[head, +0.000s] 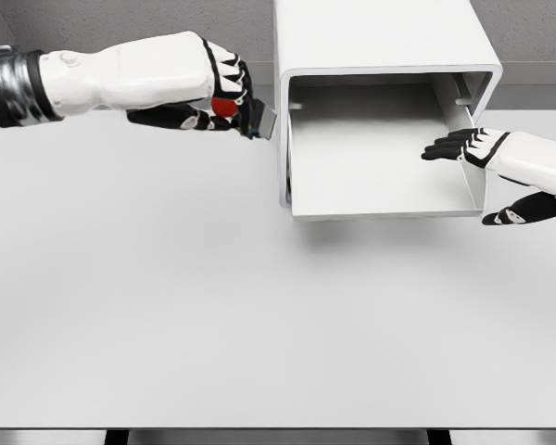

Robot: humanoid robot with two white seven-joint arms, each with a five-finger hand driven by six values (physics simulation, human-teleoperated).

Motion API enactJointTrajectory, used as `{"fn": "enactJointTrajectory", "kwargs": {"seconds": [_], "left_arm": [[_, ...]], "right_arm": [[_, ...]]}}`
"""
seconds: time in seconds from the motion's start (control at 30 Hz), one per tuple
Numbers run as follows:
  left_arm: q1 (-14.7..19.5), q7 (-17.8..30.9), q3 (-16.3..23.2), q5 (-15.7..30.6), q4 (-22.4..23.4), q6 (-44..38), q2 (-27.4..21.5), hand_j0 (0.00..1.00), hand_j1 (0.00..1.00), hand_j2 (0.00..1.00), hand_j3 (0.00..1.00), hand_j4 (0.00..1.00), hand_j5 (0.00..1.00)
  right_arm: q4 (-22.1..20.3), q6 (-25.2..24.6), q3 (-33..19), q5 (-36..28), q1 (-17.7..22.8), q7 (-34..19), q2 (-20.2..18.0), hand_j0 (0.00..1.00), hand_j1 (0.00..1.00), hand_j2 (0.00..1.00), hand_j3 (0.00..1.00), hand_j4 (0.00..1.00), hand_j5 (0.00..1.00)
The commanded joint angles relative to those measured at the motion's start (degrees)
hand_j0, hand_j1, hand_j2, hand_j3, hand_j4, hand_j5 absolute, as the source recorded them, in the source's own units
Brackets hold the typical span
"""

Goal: Slide open multi-storey tabletop storage cabinets and put open load switch and slide close multi-storey tabletop storage cabinets

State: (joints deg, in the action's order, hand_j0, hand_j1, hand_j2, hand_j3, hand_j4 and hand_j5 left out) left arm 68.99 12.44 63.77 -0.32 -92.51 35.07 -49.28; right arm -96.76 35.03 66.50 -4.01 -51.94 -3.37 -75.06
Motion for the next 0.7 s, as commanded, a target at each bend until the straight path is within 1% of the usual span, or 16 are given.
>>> {"fn": "enactJointTrajectory", "kwargs": {"seconds": [0.0, 0.07, 0.4, 0.47, 0.57, 0.63, 0.67], "left_arm": [[0.0, 0.0, 0.1, 0.6, 0.1, -0.1, 1.4, 0.41, 0.41, 0.41, 0.41, 0.41, 0.41], [0.1, 0.0, 0.2, 0.6, 0.2, -0.1, 2.8, 0.41, 0.41, 0.41, 0.41, 0.41, 0.41], [0.4, 0.0, 0.4, 0.1, 1.4, -0.1, 6.6, 0.41, 0.41, 0.41, 0.41, 0.41, 0.41], [0.5, 0.0, 1.0, -0.1, 3.3, -0.1, 8.4, 0.41, 0.41, 0.41, 0.41, 0.41, 0.41], [1.6, 0.0, 2.5, -0.2, 6.0, -0.1, 11.2, 0.41, 0.41, 0.41, 0.41, 0.41, 0.41], [1.7, 0.0, 2.8, -0.4, 6.6, -0.1, 12.7, 0.41, 0.41, 0.41, 0.41, 0.41, 0.41], [2.1, 0.0, 3.6, -0.7, 7.1, -0.1, 13.3, 0.41, 0.41, 0.41, 0.41, 0.41, 0.41]], "right_arm": [[0.0, 0.0, -0.1, -0.4, 0.0, 0.0, 0.1, 1.00, 1.00, 1.00, 1.00, 1.00, 1.00], [0.0, 0.0, -0.1, -0.4, 0.0, 0.0, 0.1, 1.00, 1.00, 1.00, 1.00, 1.00, 1.00], [-0.1, 0.0, -0.1, -0.4, -0.2, 0.1, 0.2, 1.00, 1.00, 1.00, 1.00, 1.00, 1.00], [-0.1, 0.0, -0.1, -0.4, -0.1, 0.1, 0.3, 1.00, 1.00, 1.00, 1.00, 1.00, 1.00], [-0.1, 0.0, -0.1, -0.4, -0.1, 0.1, 0.3, 1.00, 1.00, 1.00, 1.00, 1.00, 1.00], [-0.1, 0.0, -0.1, -0.4, -0.1, 0.0, 0.3, 1.00, 1.00, 1.00, 1.00, 1.00, 1.00], [-0.1, 0.0, -0.1, -0.4, -0.1, 0.1, 0.3, 1.00, 1.00, 1.00, 1.00, 1.00, 1.00]]}}
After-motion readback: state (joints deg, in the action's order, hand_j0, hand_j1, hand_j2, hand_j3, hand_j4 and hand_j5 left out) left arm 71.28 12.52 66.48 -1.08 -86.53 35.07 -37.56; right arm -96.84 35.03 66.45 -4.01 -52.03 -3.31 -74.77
